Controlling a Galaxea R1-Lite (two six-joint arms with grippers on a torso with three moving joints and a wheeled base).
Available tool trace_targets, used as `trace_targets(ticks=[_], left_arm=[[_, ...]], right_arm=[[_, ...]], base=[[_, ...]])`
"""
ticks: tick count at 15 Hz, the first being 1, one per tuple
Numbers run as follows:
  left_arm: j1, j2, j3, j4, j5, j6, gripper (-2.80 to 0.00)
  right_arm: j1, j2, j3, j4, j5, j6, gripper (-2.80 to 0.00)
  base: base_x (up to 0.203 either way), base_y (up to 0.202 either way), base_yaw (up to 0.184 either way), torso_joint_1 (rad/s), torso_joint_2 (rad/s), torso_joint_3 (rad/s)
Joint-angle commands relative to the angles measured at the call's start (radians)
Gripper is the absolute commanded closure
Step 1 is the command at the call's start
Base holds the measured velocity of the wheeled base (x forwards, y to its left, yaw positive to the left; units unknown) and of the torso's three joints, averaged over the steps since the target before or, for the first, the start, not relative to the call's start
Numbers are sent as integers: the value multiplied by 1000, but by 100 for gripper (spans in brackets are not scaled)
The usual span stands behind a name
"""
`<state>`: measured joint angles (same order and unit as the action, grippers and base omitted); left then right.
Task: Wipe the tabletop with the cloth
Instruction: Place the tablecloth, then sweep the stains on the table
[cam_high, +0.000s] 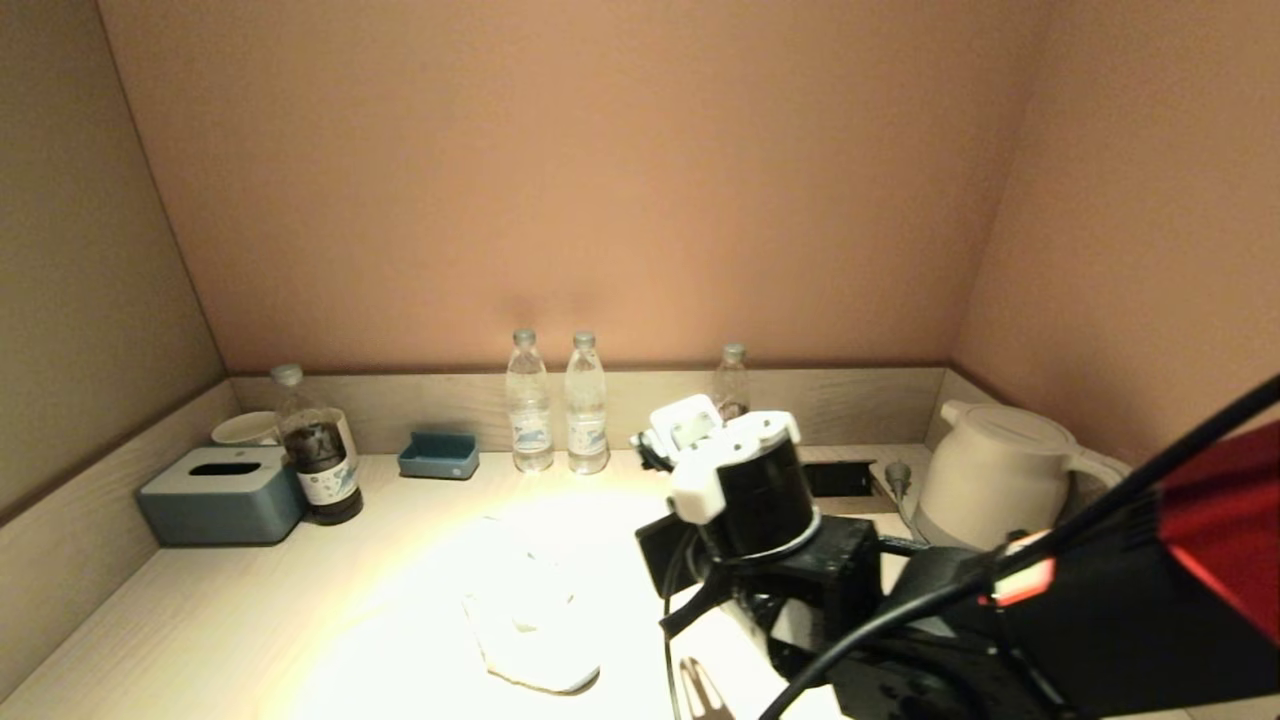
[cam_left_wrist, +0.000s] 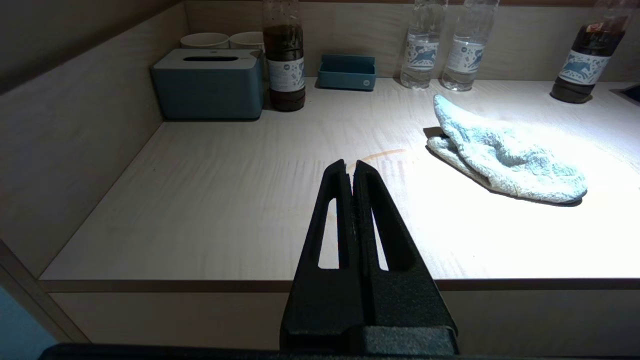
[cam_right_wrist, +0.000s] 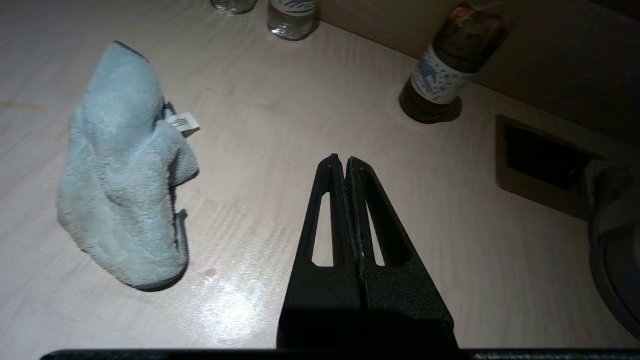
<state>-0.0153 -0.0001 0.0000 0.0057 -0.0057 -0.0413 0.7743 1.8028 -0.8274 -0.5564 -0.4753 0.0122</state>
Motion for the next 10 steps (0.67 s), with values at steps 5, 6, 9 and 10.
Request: trace_targets(ticks=[5,6,9,10], left_arm=[[0,0,0,0,0,0,0],[0,0,0,0,0,0,0],[0,0,0,0,0,0,0],[0,0,0,0,0,0,0]], right_arm=[[-282,-478,300,-180,-144,-53,0],[-314,-545,331,-181,-164,-56,0],[-362,-789,403,-171,-223,-100,0],[-369,-886,419,-154,-253,-136,0]], base=[[0,0,0,0,0,0],[0,0,0,0,0,0],[0,0,0,0,0,0],[0,0,0,0,0,0]])
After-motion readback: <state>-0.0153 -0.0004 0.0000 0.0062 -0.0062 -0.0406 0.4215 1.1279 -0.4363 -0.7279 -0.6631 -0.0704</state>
